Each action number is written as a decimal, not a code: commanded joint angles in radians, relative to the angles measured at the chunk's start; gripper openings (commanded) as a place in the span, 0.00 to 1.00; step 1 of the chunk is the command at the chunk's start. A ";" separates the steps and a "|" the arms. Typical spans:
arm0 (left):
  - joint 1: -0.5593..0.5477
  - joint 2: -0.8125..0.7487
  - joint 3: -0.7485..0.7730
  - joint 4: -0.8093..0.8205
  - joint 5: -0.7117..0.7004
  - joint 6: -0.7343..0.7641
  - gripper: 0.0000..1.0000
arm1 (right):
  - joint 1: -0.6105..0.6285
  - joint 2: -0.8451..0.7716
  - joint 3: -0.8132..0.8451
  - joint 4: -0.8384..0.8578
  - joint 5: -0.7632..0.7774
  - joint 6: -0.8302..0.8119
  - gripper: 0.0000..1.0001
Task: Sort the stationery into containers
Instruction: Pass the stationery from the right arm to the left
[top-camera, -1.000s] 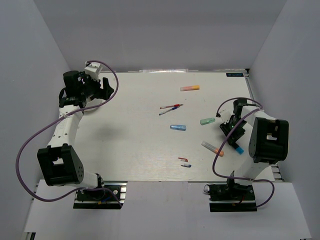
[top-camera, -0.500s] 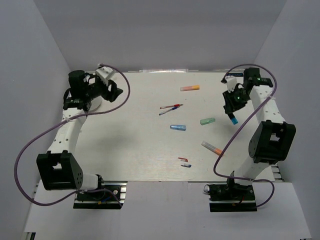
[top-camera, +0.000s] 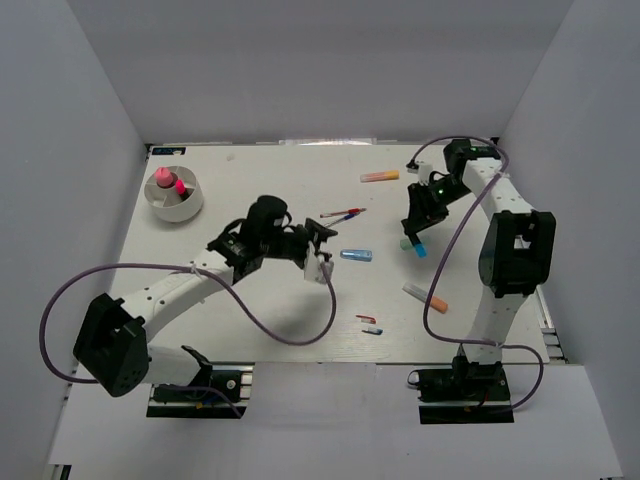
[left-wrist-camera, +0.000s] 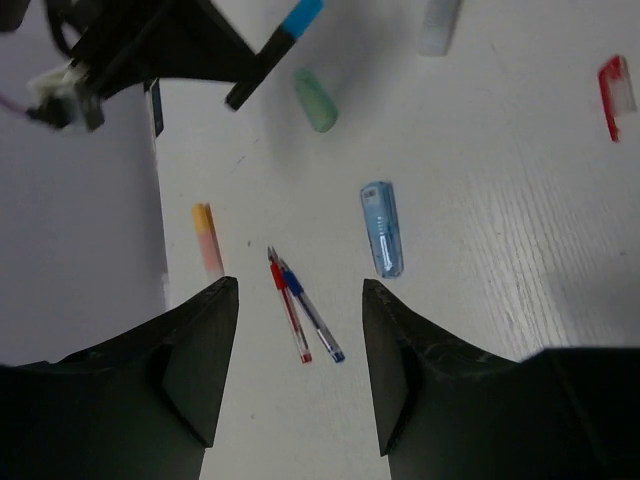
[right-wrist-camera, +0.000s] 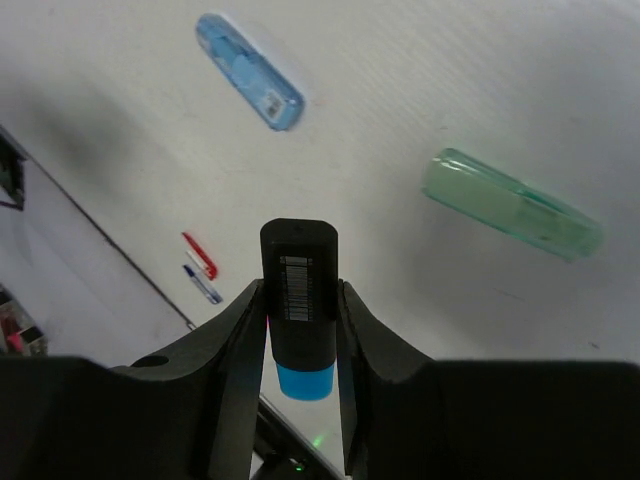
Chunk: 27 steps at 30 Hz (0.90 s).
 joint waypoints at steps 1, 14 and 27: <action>-0.041 -0.062 -0.134 0.093 -0.028 0.291 0.62 | 0.041 -0.047 -0.022 -0.009 -0.068 0.113 0.00; -0.284 -0.024 -0.262 0.350 -0.112 0.319 0.63 | 0.139 -0.171 -0.216 0.115 -0.032 0.538 0.00; -0.424 0.197 -0.137 0.431 -0.213 0.356 0.63 | 0.157 -0.246 -0.335 0.121 -0.021 0.604 0.00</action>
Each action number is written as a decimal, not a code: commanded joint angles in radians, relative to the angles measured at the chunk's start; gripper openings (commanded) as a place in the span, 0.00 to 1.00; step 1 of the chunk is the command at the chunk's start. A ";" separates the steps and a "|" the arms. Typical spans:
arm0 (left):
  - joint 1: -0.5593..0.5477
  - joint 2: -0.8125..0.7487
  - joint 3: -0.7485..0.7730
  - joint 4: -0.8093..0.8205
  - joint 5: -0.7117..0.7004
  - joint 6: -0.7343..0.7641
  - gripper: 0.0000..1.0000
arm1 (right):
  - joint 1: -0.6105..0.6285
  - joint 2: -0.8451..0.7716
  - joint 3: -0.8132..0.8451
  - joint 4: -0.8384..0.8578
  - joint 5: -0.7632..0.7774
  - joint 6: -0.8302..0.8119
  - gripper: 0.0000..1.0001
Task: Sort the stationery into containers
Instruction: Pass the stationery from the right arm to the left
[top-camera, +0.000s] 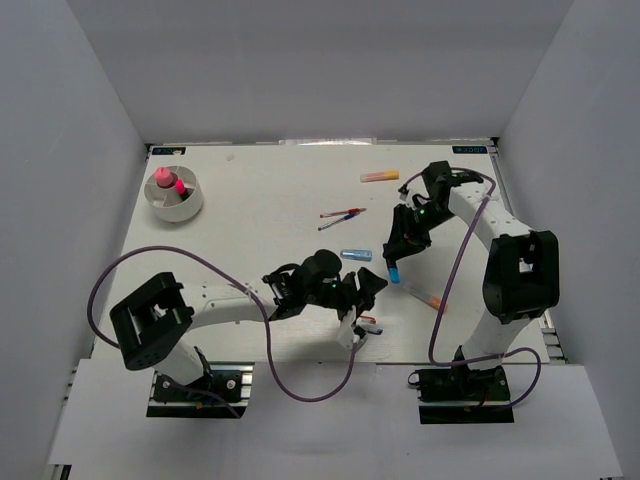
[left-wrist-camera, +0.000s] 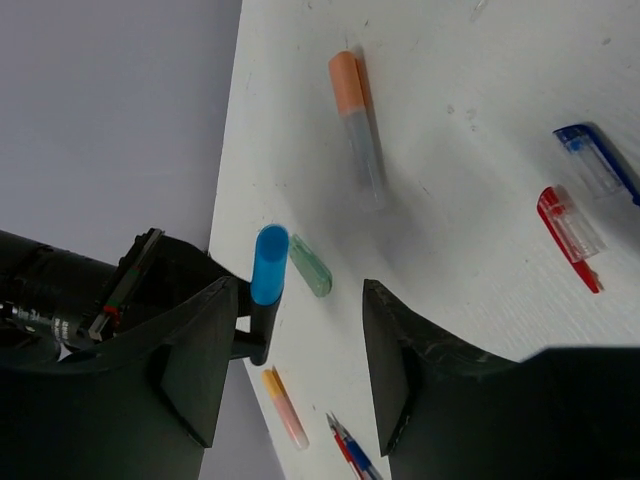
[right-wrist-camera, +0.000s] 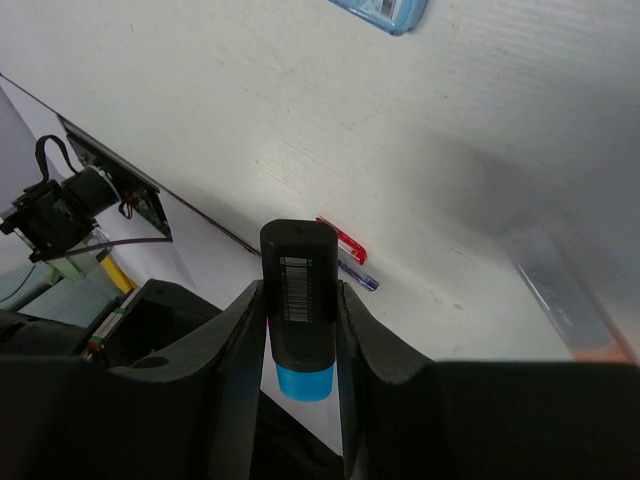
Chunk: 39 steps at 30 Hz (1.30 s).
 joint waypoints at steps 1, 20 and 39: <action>-0.009 0.010 0.044 0.034 -0.037 0.037 0.63 | 0.006 -0.043 -0.036 -0.007 -0.008 0.034 0.00; -0.036 0.160 0.139 0.032 -0.113 0.149 0.60 | 0.019 -0.038 -0.068 0.005 0.027 0.096 0.00; -0.064 0.211 0.197 -0.015 -0.176 0.166 0.23 | 0.017 -0.021 -0.037 0.005 0.012 0.096 0.06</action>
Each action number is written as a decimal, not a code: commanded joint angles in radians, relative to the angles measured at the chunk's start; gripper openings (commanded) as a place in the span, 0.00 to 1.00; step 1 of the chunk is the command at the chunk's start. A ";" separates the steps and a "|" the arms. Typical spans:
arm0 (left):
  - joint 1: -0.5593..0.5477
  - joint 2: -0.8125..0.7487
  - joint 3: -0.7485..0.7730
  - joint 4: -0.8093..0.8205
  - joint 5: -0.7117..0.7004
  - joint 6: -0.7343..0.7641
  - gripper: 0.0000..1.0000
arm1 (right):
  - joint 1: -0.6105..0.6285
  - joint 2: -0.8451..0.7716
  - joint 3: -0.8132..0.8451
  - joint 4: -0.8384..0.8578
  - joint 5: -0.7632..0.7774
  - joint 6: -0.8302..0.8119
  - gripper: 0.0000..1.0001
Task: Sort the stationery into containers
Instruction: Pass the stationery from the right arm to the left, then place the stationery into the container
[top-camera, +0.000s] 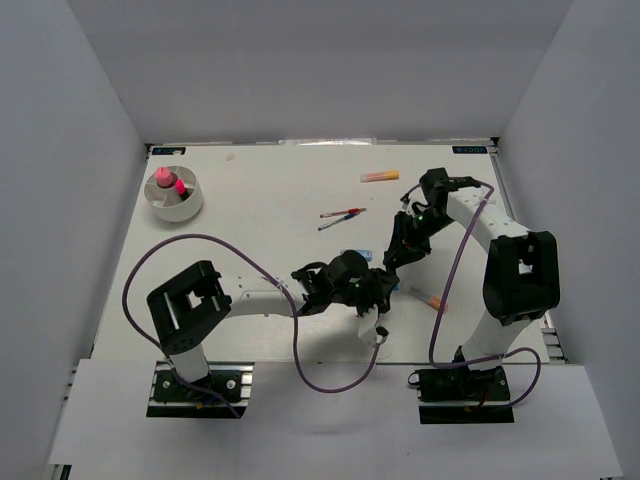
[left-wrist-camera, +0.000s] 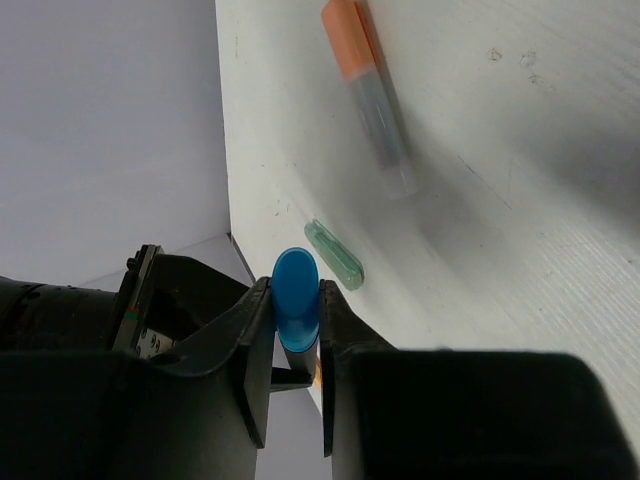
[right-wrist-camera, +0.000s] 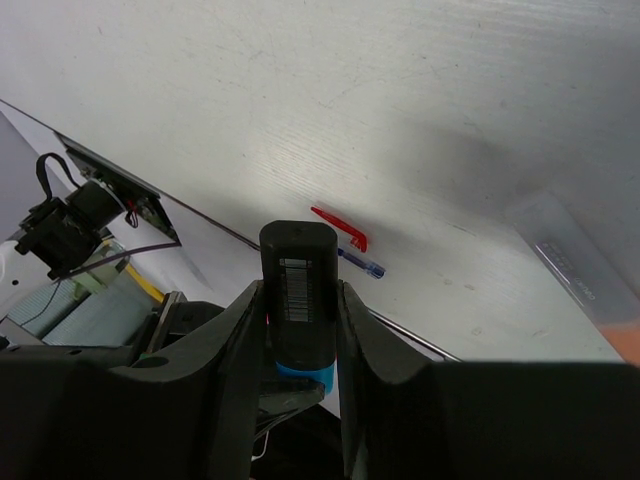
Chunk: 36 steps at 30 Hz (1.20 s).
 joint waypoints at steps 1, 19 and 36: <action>-0.018 -0.003 0.034 -0.016 -0.010 0.003 0.19 | 0.001 -0.012 0.022 0.005 -0.033 -0.010 0.23; -0.088 -0.335 0.138 -0.384 -0.270 -0.667 0.00 | -0.153 -0.052 0.182 -0.030 0.001 -0.291 0.89; 0.941 -0.181 0.575 -0.692 -0.018 -1.500 0.00 | -0.283 -0.001 0.197 -0.064 -0.153 -0.395 0.82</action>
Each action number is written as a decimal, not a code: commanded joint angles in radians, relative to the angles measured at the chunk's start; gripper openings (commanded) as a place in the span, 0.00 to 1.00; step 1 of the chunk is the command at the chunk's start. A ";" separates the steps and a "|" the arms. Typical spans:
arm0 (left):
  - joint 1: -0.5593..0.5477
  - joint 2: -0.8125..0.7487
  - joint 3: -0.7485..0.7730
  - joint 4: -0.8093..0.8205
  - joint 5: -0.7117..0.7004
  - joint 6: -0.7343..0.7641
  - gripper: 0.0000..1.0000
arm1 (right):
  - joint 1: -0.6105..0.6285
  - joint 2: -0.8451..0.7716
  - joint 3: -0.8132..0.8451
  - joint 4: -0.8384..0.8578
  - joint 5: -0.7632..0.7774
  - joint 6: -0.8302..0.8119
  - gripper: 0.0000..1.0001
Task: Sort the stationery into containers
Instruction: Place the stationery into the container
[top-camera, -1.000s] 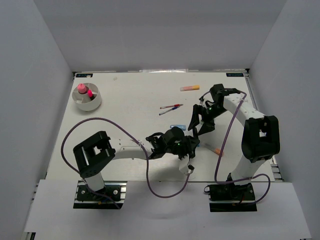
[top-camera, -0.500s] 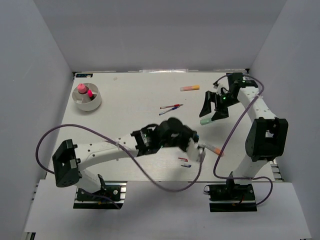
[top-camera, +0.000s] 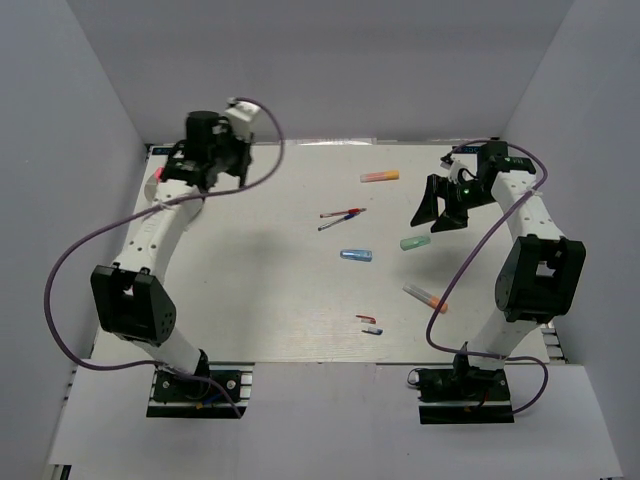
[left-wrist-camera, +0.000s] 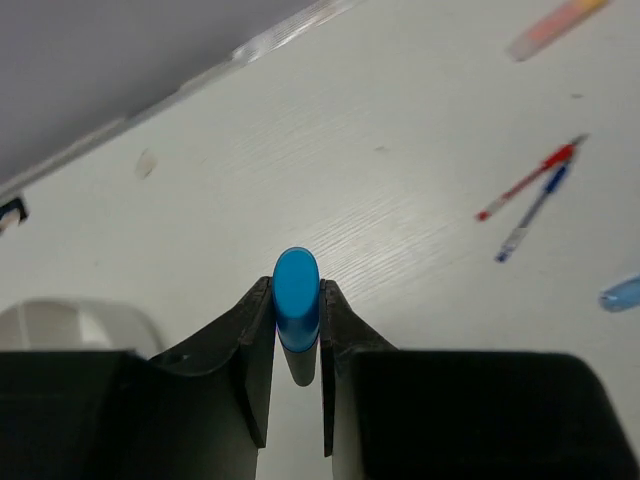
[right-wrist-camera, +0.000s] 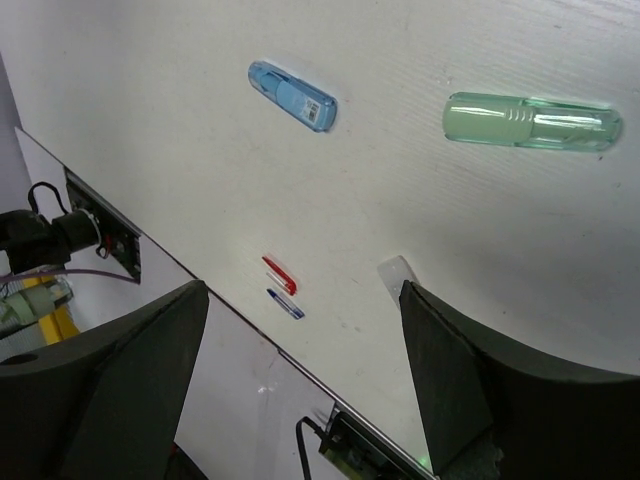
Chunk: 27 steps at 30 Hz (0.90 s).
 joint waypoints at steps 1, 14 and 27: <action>0.172 -0.040 -0.009 -0.006 0.178 -0.074 0.00 | -0.004 0.000 -0.013 -0.022 -0.044 -0.026 0.82; 0.630 -0.202 -0.412 0.547 0.477 -0.285 0.00 | -0.007 0.026 -0.023 -0.022 -0.060 -0.023 0.82; 0.719 -0.155 -0.475 0.675 0.415 -0.150 0.00 | -0.010 0.052 -0.035 -0.024 -0.107 -0.026 0.82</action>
